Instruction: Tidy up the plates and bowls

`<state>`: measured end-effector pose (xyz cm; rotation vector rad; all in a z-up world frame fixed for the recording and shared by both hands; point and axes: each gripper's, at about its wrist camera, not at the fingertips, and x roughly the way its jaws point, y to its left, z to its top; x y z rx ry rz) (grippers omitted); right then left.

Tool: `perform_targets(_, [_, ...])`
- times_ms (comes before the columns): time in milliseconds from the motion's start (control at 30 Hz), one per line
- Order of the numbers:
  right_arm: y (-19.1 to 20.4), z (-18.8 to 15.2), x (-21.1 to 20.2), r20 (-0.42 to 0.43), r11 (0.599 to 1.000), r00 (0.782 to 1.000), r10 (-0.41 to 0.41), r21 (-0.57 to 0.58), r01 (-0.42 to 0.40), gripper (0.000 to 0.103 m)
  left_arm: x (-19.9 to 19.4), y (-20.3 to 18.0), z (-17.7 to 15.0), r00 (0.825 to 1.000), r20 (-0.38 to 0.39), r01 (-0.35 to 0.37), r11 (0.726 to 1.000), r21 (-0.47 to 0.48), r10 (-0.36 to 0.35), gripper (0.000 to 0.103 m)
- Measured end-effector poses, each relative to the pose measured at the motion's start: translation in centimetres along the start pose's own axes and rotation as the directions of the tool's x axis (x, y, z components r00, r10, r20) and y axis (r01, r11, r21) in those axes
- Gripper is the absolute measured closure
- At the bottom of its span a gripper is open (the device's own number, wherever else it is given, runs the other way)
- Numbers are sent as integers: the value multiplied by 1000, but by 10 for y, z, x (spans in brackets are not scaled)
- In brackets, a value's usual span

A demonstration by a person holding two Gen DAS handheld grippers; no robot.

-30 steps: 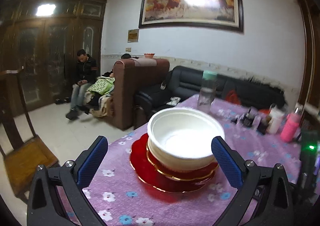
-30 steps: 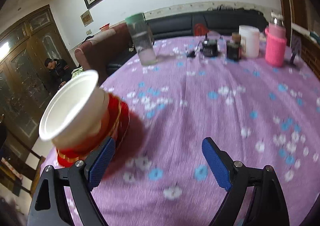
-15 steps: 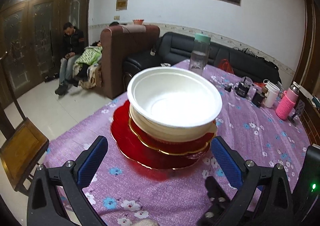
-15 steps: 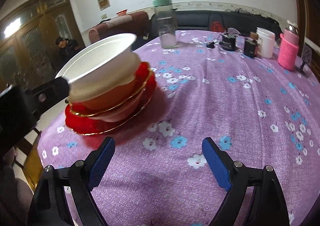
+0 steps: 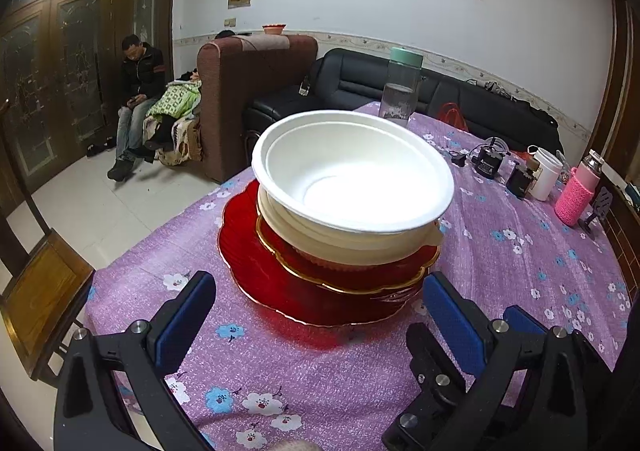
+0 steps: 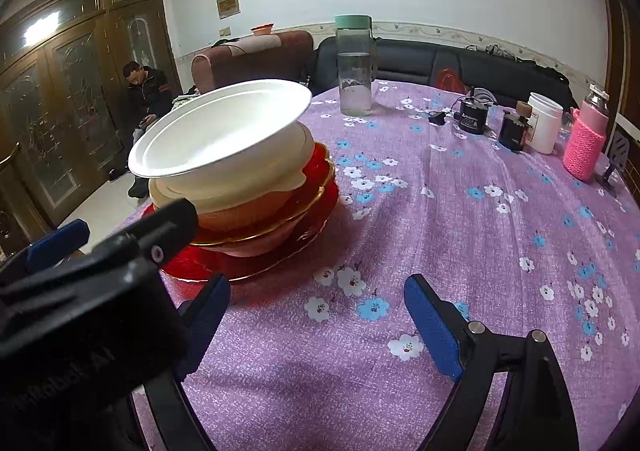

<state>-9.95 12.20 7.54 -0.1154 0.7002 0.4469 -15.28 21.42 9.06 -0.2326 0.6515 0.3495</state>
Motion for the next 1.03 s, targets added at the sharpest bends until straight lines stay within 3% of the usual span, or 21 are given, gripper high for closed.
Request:
perform_targets(600, [18, 4, 3, -1, 999, 1000, -5, -44, 5, 11, 7, 14, -1, 1000, -19, 18, 1000, -21, -19, 0])
perform_targets(1033, [11, 1, 5, -15, 1000, 1000, 14, -11, -14, 11, 3, 12, -3, 999, -1, -39, 999, -12, 39, 0])
